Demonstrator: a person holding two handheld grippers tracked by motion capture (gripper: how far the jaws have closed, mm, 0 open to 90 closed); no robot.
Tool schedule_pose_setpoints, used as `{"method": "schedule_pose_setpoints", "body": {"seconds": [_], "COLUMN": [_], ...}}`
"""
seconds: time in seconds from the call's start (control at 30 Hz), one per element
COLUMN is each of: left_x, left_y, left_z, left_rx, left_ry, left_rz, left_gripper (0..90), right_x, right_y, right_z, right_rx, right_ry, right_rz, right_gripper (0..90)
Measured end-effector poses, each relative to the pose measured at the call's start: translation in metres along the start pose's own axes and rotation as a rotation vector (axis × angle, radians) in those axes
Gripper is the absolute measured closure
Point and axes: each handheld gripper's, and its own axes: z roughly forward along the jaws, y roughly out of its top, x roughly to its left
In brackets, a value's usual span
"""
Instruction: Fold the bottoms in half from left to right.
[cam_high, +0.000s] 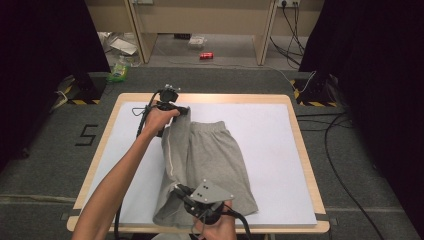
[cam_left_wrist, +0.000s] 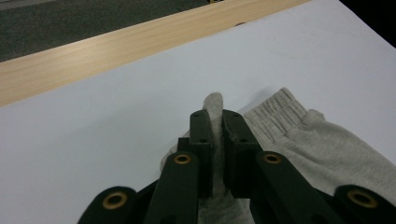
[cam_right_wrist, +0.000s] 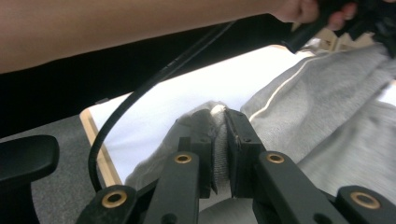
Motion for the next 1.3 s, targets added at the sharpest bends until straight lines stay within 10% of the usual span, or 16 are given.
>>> {"method": "schedule_pose_setpoints", "body": {"seconds": [0.5,1.3], "left_x": [-0.051,-0.085], "left_y": [0.017,0.022], "left_z": [0.037,0.069], "left_rx": [0.046,0.059], "left_ry": [-0.008,-0.033], "left_rz": [0.032,0.009], "left_gripper": [82.4,81.7], "right_x": [-0.034,-0.054], "right_y": [-0.032,-0.06], "right_z": [-0.061,-0.109], "right_rx": [-0.036,-0.065], "right_ry": [-0.12,-0.228], "right_rz": [0.083,0.152], "right_gripper": [83.1,83.0]}}
